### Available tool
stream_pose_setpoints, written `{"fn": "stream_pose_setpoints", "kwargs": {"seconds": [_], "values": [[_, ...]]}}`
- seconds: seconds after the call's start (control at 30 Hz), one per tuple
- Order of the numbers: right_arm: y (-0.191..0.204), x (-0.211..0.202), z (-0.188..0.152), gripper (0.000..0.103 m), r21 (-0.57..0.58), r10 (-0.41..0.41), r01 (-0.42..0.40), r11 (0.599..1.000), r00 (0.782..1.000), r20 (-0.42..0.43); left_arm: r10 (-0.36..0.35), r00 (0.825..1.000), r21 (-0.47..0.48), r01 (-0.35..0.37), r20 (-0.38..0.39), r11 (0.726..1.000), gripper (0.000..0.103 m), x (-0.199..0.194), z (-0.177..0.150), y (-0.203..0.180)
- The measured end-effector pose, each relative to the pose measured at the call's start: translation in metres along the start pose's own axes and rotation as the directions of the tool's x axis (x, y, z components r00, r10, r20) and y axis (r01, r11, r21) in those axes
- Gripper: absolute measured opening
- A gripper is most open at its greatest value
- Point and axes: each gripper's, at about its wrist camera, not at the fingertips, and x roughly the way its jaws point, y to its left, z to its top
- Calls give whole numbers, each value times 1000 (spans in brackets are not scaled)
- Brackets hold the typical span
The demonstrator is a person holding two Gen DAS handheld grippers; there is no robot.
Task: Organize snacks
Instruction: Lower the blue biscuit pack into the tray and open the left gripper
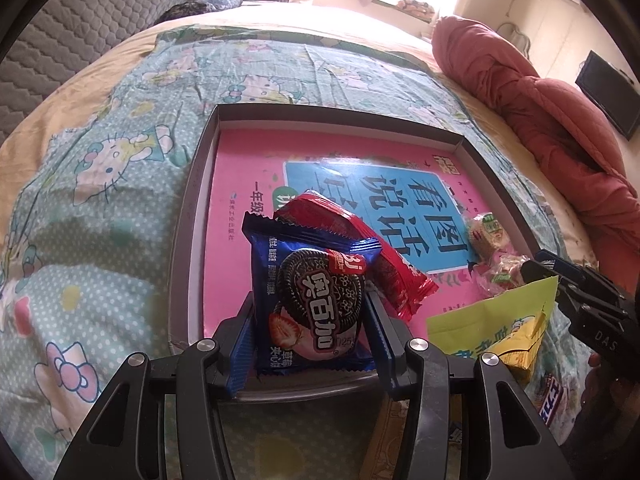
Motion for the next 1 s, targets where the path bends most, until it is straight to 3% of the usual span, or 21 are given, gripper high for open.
{"fn": "stream_pose_setpoints", "kwargs": {"seconds": [0.7, 1.0], "values": [[-7, -2, -8, 48, 67, 43, -41, 997, 999, -33, -22, 999, 0, 22, -23, 1000, 52, -2, 0, -2], [4, -1, -11, 49, 7, -22, 22, 1000, 999, -37, -28, 999, -4, 28, -24, 1000, 53, -4, -1, -2]]}}
